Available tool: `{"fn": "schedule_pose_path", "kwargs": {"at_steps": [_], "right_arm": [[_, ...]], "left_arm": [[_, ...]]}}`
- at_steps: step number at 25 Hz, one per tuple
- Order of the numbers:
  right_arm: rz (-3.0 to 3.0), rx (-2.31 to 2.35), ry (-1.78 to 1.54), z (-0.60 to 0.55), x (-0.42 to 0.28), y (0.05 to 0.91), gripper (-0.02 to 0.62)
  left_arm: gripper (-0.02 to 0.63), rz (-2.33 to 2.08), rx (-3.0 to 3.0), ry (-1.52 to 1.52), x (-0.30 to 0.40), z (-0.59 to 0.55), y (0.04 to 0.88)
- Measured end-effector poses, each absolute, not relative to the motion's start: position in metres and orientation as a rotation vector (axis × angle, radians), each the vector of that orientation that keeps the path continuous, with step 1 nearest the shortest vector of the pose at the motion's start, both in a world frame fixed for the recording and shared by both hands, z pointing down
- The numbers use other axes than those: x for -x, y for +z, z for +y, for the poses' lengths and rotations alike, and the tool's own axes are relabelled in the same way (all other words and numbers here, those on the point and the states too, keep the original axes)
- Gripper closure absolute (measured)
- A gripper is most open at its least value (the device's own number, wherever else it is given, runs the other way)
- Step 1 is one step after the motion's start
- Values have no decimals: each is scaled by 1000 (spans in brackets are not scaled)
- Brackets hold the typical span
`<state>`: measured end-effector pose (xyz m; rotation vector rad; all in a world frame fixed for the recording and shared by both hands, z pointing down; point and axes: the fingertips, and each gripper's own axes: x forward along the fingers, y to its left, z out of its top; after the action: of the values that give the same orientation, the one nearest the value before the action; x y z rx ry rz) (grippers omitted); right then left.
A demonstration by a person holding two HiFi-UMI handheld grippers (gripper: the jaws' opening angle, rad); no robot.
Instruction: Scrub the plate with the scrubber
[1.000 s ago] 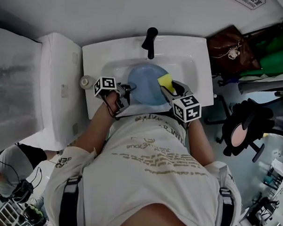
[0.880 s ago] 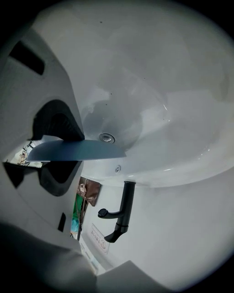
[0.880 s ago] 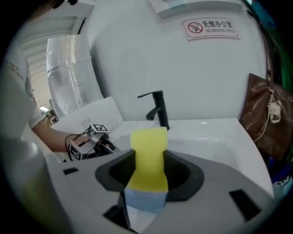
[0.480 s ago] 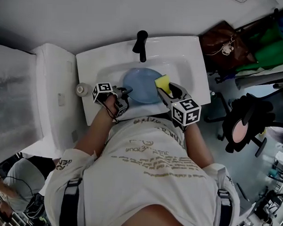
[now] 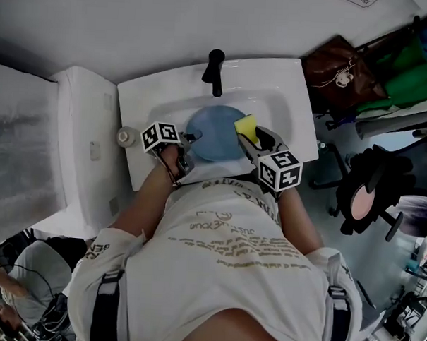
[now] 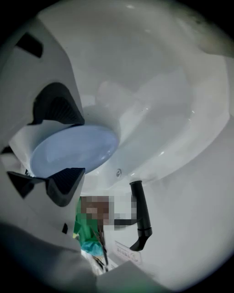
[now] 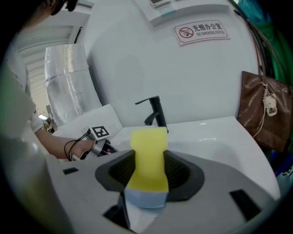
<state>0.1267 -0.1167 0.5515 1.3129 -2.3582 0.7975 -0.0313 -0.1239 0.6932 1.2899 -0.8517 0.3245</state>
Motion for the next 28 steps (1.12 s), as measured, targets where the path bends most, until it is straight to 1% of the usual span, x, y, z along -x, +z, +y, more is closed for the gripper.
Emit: {"fn": "schedule_pose_path", "kwargs": {"at_steps": [2,3,4,5,6,8,12,17,24,28], "right_arm": [[-2363,-1324,800,-118,-127,551,399],[-2368,-1330,802,-119,-127,549,399],[-2374,-1338,801,-121,-127,548,399],[-2379,-1350,798,-123,-127,545,399],[-2381,-1368,792,-126,-128,543,399],[-2379,-1409,774,-131,-131,537,399],[-2397,-1482,717,-143,-133,521,399],[-2455,-1571,604,-159,-132,487,399],[-2585,-1749,301,-183,-124,403,399],[-2639,-1832,139,-185,-124,356,399]], "left_arm": [[314,-924,-1377,389,42,-130,686],[340,-968,-1425,422,47,-135,681],[397,-1023,-1477,459,54,-141,674],[474,-1083,-1536,498,60,-148,666],[535,-1138,-1599,536,65,-156,657],[580,-1224,-1721,592,70,-169,639],[584,-1336,-1964,601,64,-190,595],[584,-1461,-2206,510,47,-210,527],[584,-1569,-2467,361,25,-220,424],[584,-1591,-2558,316,14,-220,382]]}}
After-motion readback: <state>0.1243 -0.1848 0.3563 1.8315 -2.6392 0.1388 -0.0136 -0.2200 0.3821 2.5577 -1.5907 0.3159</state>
